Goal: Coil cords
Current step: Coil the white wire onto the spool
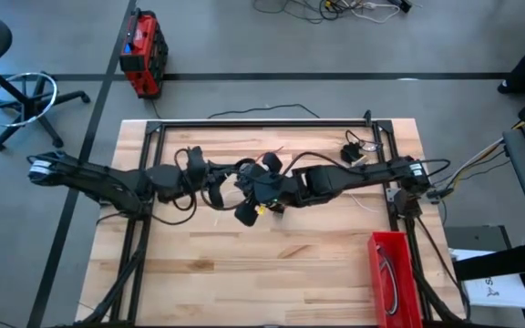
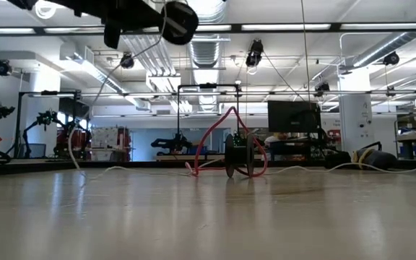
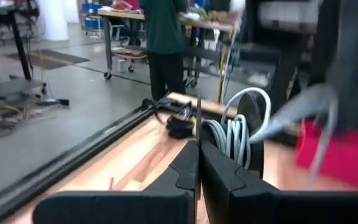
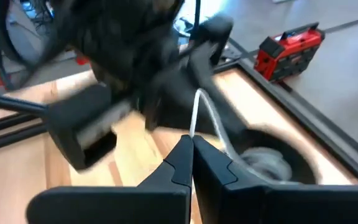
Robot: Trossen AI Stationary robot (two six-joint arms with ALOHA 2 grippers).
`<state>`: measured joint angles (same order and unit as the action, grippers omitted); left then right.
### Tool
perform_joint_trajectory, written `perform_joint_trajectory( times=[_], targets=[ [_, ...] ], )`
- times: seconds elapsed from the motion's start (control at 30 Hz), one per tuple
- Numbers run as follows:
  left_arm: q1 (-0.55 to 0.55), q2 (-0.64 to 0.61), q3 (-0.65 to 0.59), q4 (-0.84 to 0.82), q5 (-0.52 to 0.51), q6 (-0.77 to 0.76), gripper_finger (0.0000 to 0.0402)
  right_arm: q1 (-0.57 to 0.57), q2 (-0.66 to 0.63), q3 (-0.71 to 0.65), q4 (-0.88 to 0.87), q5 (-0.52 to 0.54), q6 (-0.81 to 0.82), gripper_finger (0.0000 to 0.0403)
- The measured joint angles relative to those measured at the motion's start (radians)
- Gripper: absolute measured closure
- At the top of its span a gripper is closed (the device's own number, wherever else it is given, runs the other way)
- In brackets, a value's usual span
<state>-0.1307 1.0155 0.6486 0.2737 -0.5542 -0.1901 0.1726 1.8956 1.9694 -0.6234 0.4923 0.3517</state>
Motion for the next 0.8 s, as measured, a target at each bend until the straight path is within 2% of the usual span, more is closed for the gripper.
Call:
perform_joint_trajectory(
  times=[0.37, 0.53, 0.8],
  targets=[
    [-0.015, 0.078, -0.029, 0.023, 0.022, 0.236, 0.0401, -0.003, -0.034, 0.005, -0.023, 0.034, -0.004, 0.0403],
    [-0.012, 0.101, 0.013, 0.027, -0.033, 0.198, 0.0401, 0.002, -0.034, -0.012, -0.026, 0.034, 0.017, 0.0403],
    [-0.011, 0.09, 0.13, 0.03, -0.089, 0.147, 0.0401, 0.01, -0.034, -0.119, -0.024, 0.032, 0.103, 0.0403]
  ],
)
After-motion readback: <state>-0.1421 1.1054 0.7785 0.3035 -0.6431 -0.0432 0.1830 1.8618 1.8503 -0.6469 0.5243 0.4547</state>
